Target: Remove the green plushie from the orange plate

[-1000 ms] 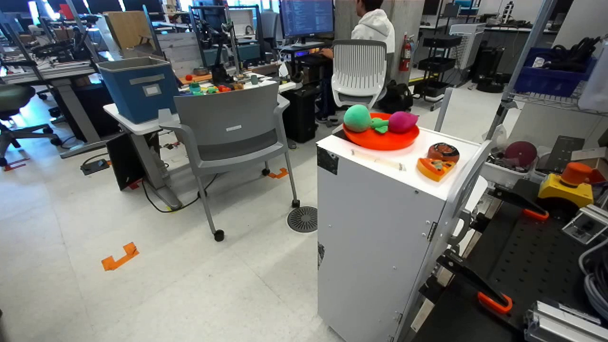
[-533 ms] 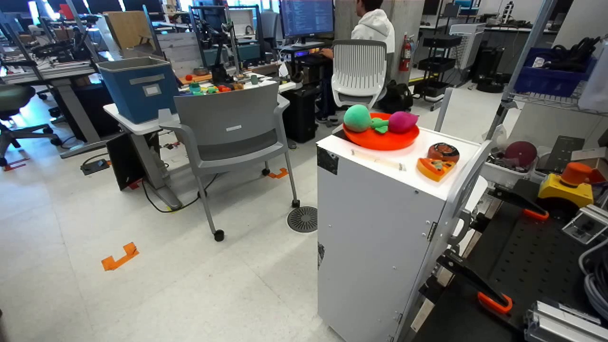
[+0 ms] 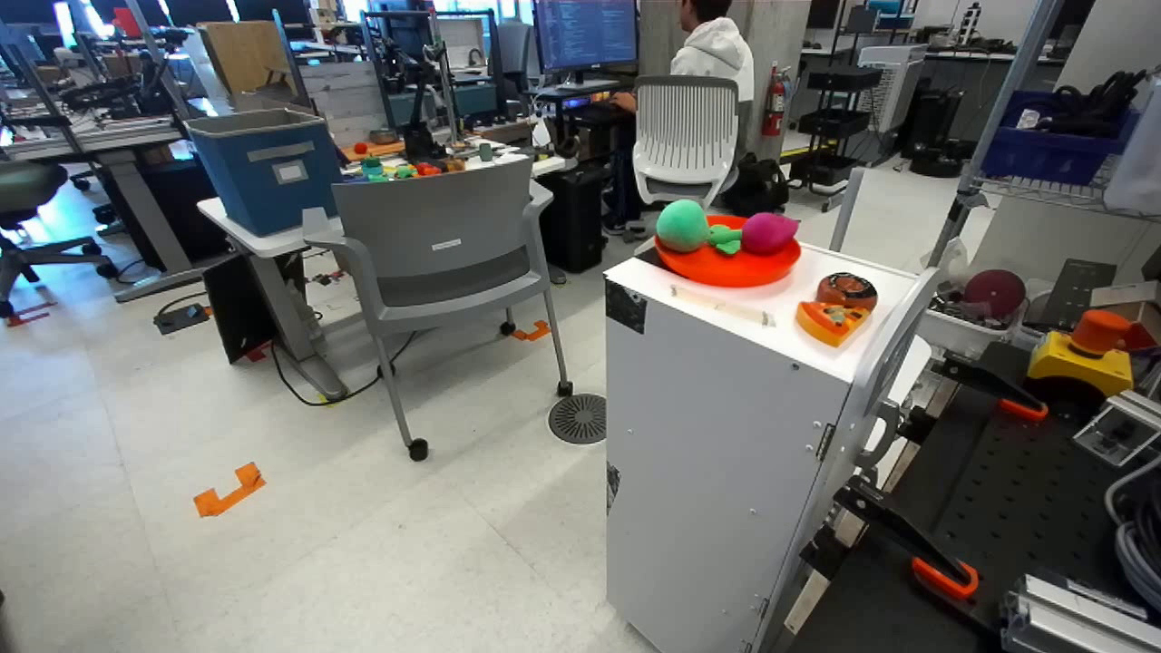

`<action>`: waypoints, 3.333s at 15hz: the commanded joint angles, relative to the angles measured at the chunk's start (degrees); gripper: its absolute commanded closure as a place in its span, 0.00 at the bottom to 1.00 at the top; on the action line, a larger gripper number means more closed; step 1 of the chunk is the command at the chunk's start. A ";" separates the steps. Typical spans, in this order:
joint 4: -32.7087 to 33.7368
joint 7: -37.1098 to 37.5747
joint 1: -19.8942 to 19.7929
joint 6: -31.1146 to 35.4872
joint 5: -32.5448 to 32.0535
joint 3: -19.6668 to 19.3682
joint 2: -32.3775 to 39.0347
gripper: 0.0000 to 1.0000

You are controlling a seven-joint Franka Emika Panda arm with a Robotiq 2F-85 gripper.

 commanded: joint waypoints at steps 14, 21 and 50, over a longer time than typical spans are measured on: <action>11.20 13.03 -5.48 -6.12 1.46 -2.42 23.47 0.00; 11.24 9.73 -3.88 -6.85 -1.32 -2.41 23.05 0.00; 12.76 31.19 -3.43 -4.45 -12.23 2.38 24.08 0.00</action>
